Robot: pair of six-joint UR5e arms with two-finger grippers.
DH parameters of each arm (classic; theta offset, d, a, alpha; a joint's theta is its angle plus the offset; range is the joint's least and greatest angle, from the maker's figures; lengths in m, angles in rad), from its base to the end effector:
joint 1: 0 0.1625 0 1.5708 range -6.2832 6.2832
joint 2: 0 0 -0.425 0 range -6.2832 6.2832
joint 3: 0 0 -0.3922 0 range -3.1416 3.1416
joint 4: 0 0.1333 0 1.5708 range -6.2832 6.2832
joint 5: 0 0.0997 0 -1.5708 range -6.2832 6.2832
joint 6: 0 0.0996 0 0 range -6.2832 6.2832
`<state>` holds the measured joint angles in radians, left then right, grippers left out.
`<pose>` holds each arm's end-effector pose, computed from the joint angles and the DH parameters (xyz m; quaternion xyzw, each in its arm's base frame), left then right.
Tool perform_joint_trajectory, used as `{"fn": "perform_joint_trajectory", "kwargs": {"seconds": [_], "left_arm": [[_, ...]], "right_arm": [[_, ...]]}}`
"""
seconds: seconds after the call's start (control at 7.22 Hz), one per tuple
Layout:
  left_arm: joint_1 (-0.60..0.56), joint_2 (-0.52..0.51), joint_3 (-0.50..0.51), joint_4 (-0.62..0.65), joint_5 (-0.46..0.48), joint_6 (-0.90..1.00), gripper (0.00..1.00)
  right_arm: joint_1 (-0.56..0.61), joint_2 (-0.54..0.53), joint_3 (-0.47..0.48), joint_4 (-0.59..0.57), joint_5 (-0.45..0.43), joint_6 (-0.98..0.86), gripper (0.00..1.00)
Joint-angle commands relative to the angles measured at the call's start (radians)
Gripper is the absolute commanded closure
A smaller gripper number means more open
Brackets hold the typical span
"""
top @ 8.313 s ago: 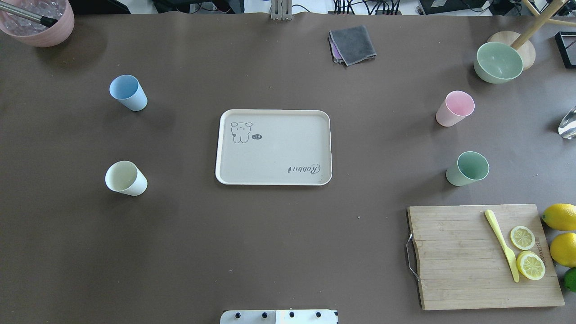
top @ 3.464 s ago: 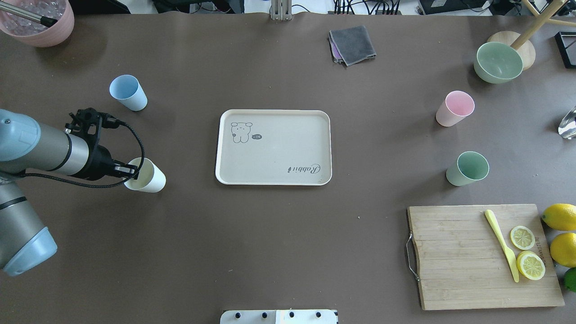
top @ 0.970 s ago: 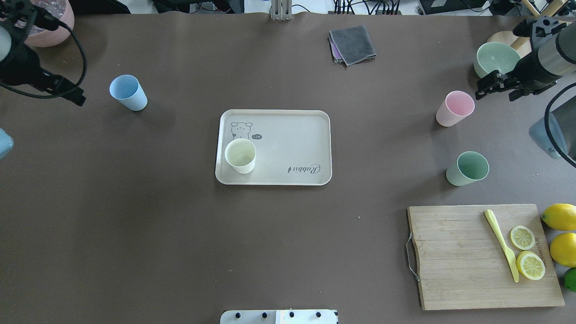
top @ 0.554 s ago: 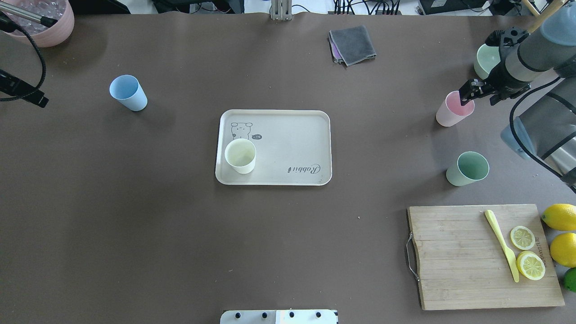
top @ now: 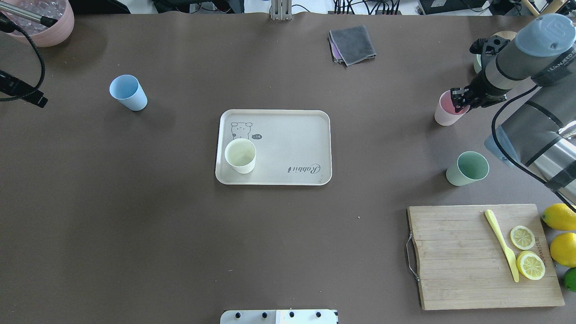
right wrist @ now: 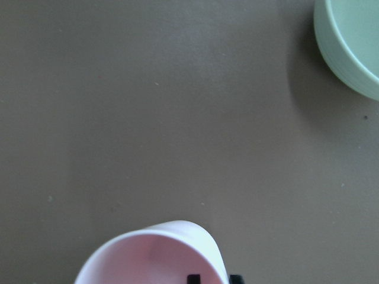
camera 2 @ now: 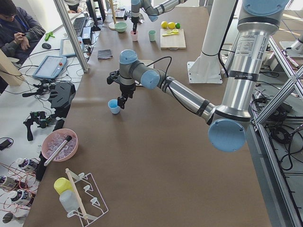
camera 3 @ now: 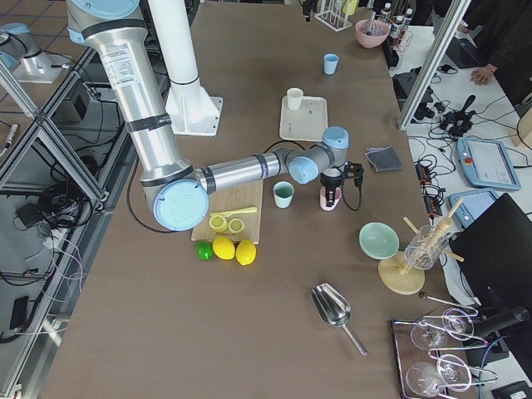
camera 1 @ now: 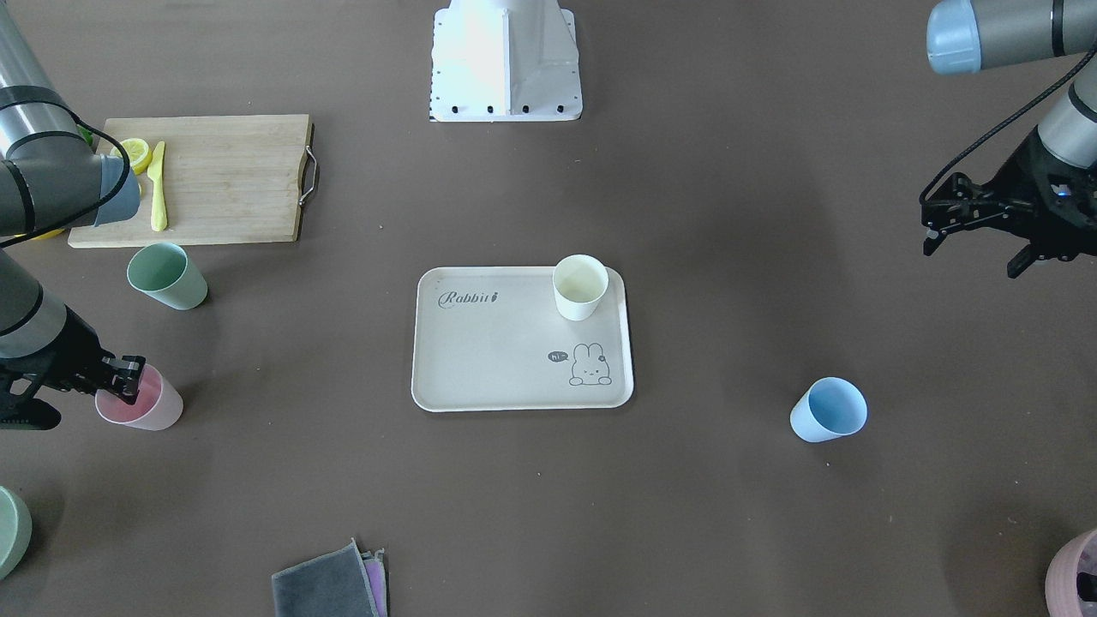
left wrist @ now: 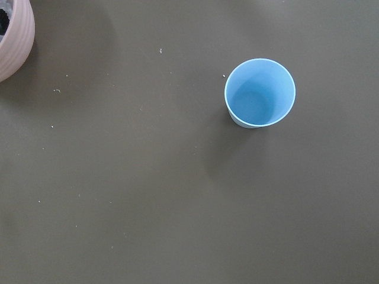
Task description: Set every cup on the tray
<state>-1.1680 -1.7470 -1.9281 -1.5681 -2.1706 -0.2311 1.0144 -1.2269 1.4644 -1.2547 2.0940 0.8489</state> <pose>0.1407 -0.5268 0.4019 0.1493 0.3490 0.1563 0.9119 -0.2748 -0.6000 0.4913 0.0407 -0.3604 0.0655 0.9296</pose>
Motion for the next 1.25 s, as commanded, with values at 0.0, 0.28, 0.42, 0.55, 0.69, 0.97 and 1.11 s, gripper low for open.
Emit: {"fn": "perform_joint_trajectory", "kwargs": {"seconds": [0.0,0.28,0.42,0.55,0.69,0.97,1.11], "left_arm": [[0.001,-0.011,0.029,-0.003,0.0,0.003,0.02],[-0.001,-0.093,0.136,-0.015,-0.002,-0.005,0.02],[-0.004,-0.164,0.217,-0.015,-0.002,-0.022,0.02],[-0.004,-0.234,0.298,-0.02,-0.003,-0.065,0.02],[-0.002,-0.283,0.39,-0.062,-0.011,-0.094,0.02],[0.002,-0.33,0.577,-0.263,-0.043,-0.176,0.02],[0.004,-0.353,0.604,-0.271,-0.043,-0.188,0.02]], "right_arm": [[-0.003,0.081,0.014,-0.011,0.011,0.167,1.0],[-0.008,0.163,0.092,-0.145,0.037,0.275,1.0],[-0.034,0.19,0.173,-0.254,0.035,0.326,1.0],[-0.074,0.208,0.241,-0.299,0.029,0.42,1.0],[-0.142,0.26,0.246,-0.328,-0.001,0.515,1.0],[-0.29,0.332,0.203,-0.341,-0.138,0.625,1.0],[-0.331,0.368,0.164,-0.336,-0.167,0.666,1.0]]}}
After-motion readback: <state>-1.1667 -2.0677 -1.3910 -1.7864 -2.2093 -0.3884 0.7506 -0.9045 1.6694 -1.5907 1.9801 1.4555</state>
